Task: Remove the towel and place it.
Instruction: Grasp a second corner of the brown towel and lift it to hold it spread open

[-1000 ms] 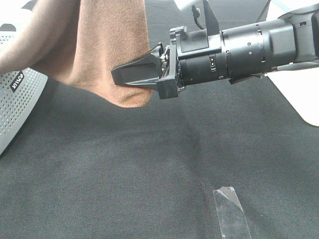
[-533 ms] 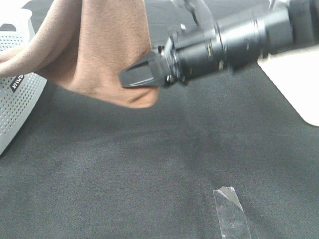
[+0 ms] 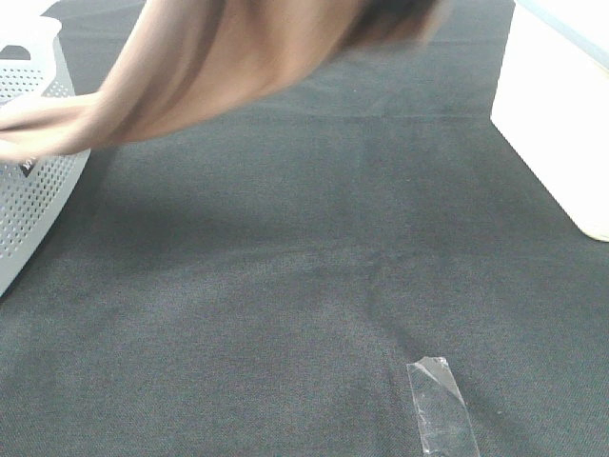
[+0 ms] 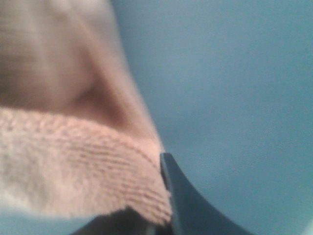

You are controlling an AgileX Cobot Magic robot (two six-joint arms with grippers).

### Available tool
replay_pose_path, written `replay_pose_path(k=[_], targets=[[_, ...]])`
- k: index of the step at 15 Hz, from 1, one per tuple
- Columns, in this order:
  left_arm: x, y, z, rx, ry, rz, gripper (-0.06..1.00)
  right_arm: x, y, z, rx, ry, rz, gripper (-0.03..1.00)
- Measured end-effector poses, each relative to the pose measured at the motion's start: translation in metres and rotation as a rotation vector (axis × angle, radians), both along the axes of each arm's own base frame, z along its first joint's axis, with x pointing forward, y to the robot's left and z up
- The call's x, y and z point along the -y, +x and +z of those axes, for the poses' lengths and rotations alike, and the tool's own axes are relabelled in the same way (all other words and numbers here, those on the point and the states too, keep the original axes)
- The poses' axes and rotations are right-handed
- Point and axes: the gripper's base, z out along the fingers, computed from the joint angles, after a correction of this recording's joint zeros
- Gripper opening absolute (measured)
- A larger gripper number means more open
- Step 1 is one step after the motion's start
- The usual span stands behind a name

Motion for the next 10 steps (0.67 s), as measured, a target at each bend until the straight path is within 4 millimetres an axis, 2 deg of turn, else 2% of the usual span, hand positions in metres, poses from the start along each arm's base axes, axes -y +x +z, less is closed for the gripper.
replay_pose_path(k=[2,5,8,10], targets=[[-0.008,0.016,0.007,0.082,-0.122,0.026,0.0,0.004,0.02,0.036,0.182,-0.047,-0.065,0.0],[-0.018,0.037,0.011,0.187,-0.205,0.056,0.0,0.004,0.047,0.063,0.384,-0.1,-0.118,0.0],[-0.032,0.055,0.011,0.271,-0.246,0.094,0.0,0.006,0.056,0.091,0.608,-0.081,-0.152,0.0],[-0.044,0.069,0.015,0.386,-0.298,0.116,0.0,0.002,0.061,0.106,0.78,-0.05,-0.134,0.0]])
